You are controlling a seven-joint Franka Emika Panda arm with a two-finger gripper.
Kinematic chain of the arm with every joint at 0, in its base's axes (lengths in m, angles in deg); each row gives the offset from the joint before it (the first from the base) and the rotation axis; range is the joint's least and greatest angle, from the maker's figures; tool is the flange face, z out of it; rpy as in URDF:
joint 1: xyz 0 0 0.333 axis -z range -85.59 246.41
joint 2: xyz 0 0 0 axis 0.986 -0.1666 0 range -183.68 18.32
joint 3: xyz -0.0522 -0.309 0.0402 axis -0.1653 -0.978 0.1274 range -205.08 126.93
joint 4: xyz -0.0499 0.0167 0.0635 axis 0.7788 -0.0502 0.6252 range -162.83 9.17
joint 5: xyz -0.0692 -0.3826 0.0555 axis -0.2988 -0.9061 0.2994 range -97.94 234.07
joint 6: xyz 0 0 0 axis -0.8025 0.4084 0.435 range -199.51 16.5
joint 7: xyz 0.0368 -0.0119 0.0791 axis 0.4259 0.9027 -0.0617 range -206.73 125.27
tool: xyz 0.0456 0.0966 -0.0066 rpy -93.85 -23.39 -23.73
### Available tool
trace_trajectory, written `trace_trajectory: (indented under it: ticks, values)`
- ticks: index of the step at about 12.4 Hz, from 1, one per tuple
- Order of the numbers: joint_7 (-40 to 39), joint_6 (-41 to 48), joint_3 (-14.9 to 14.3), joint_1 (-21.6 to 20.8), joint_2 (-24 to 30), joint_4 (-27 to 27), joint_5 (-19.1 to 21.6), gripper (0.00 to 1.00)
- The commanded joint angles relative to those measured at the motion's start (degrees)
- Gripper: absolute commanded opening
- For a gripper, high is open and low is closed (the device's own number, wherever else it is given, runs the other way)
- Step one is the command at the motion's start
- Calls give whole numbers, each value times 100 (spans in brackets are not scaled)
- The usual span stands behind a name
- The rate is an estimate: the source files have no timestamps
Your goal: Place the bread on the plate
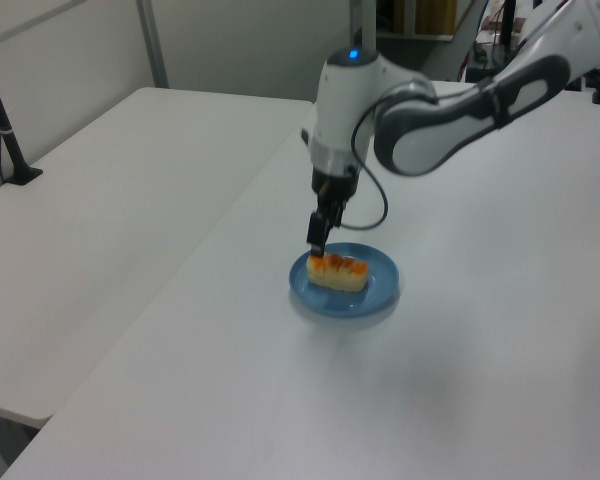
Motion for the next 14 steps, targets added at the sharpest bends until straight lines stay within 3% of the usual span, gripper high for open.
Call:
trace_trajectory:
  ticks: [1, 6, 9, 14]
  values:
    - [-654, 1381, -105, 267, 1078, -234, -54, 100]
    - [-1860, 2852, -96, 1076, 2152, -340, 26, 100]
    - [-2232, 3610, -105, 1700, 2776, -349, 385, 100]
    - [-2223, 3584, -105, 1798, 2918, -480, 412, 100]
